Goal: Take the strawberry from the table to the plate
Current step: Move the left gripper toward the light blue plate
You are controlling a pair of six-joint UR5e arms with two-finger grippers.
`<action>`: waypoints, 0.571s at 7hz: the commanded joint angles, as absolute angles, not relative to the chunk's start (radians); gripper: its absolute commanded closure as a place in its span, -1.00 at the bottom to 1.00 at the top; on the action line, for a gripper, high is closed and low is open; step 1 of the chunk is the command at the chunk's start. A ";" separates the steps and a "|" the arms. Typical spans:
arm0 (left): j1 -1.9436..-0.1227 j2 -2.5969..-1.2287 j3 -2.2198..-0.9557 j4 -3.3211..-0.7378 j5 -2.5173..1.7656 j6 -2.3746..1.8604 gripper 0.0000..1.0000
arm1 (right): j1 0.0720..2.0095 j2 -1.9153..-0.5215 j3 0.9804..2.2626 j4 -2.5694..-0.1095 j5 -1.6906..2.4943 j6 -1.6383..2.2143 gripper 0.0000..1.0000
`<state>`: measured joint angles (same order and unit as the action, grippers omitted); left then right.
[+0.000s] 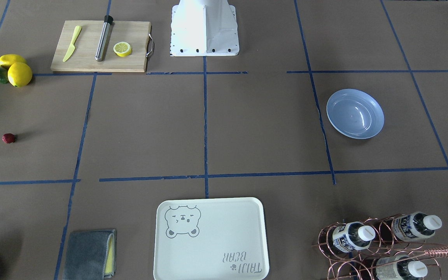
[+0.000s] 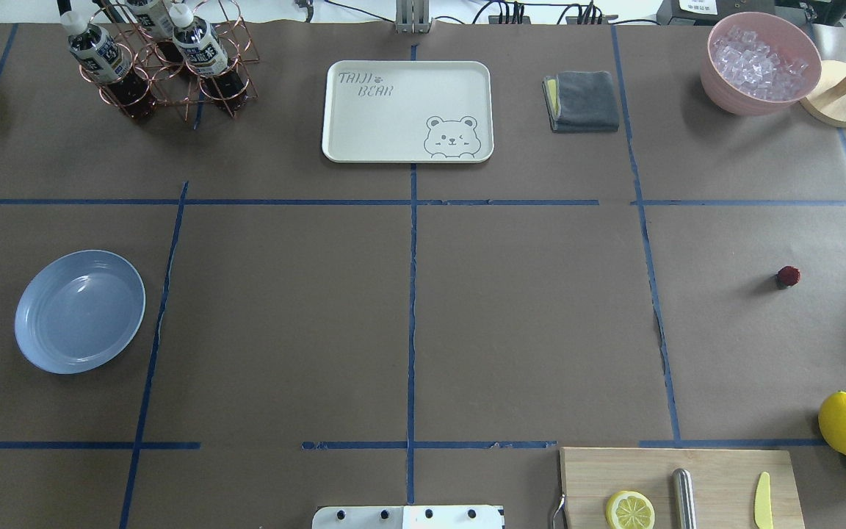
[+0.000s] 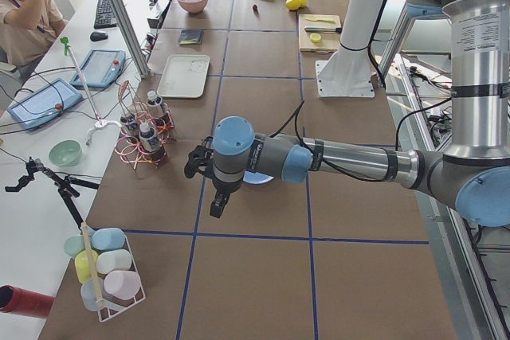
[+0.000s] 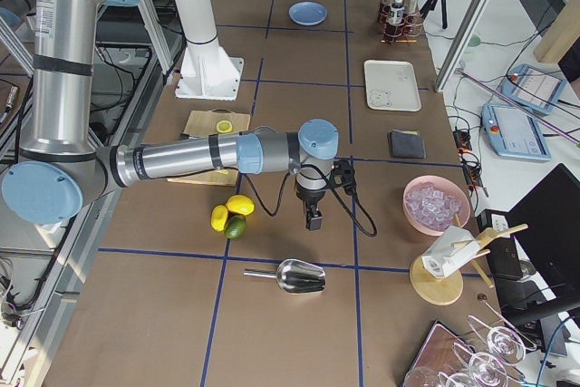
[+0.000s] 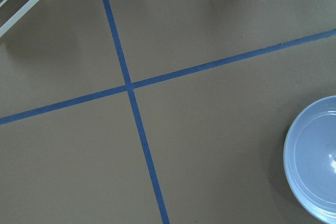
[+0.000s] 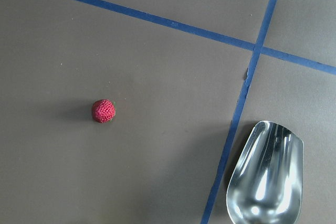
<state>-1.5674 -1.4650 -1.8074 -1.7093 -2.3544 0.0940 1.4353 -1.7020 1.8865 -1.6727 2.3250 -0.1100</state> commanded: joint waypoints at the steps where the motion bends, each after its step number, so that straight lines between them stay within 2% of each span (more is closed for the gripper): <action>1: -1.577 -1.442 -1.821 -1.730 -2.326 0.075 -1.00 | 1.436 -1.719 1.882 -1.674 2.330 -0.110 -1.00; 4: -1.575 -1.459 -1.864 -1.657 -2.303 0.067 -1.00 | 1.436 -1.720 1.879 -1.674 2.333 -0.112 -1.00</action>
<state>-1.5742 -1.4630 -1.8494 -1.6652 -2.3097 0.0681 1.4358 -1.7188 1.8798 -1.6736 2.3303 -0.1109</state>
